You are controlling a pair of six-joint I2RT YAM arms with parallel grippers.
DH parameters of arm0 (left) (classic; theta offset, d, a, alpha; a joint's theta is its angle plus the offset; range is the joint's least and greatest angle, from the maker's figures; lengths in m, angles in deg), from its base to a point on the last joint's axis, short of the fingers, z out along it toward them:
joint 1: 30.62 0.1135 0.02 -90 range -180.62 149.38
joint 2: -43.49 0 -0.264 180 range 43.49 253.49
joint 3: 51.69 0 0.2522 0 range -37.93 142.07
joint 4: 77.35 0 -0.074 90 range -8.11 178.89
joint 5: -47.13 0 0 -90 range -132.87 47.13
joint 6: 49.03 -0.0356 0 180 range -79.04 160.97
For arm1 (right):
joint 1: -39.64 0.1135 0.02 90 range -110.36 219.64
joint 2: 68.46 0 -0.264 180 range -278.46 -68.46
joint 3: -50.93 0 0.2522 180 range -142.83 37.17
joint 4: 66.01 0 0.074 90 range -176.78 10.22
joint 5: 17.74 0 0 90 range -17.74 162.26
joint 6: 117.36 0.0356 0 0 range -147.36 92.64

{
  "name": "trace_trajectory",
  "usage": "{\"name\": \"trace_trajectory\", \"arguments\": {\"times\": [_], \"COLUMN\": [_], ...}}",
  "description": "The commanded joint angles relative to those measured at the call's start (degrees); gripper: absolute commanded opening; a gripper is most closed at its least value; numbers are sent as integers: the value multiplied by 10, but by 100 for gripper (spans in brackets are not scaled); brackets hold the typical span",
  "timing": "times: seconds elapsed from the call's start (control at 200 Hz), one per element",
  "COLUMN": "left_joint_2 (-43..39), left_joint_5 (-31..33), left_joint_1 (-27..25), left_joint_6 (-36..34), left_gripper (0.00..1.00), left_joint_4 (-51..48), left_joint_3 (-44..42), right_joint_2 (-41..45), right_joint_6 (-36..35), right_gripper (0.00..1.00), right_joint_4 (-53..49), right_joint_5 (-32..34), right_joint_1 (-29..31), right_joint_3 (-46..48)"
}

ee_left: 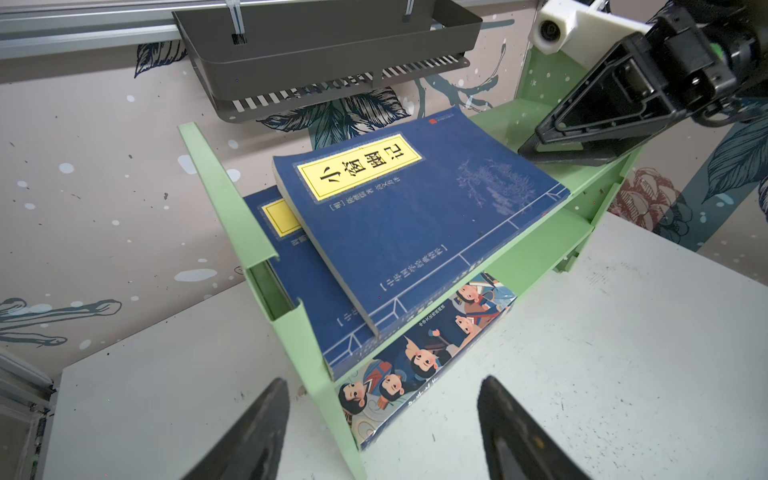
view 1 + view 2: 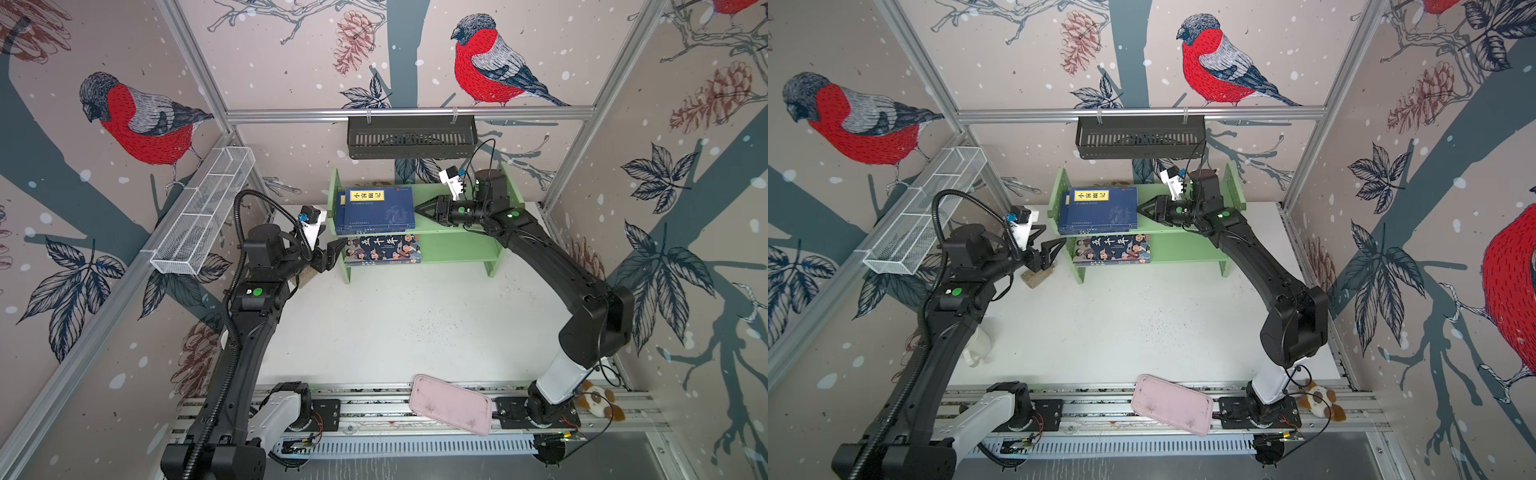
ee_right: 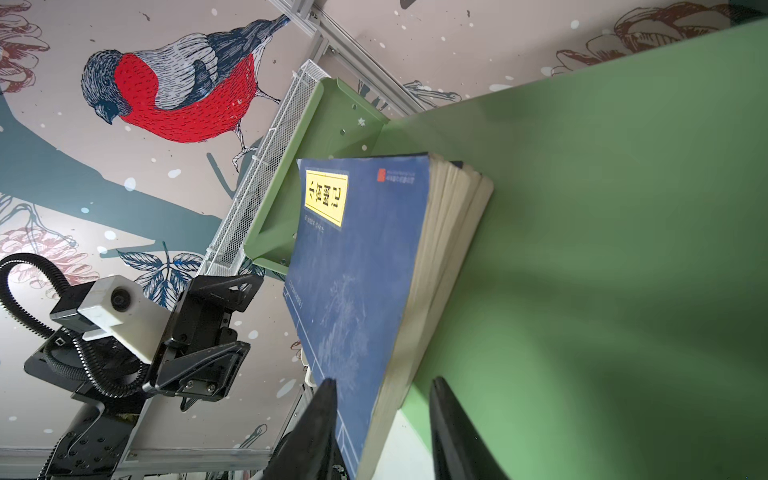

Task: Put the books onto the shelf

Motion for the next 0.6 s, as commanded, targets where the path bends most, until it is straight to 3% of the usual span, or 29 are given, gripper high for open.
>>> {"name": "trace_trajectory", "arguments": {"times": [0.0,0.225,0.595], "left_joint_2": [4,8,16], "left_joint_5": [7,5,19], "left_joint_1": [0,-1,-1], "left_joint_6": [-25,-15,11], "left_gripper": [71,70,69], "left_joint_4": [19,35,66], "left_joint_3": [-8,-19,-36], "right_joint_2": [2,-7,-12], "right_joint_6": [-12,-20,-22], "right_gripper": [38,36,23], "right_joint_4": [13,7,14], "right_joint_5": [7,8,18], "right_joint_1": [4,12,26], "right_joint_3": [-1,-7,-4]}}
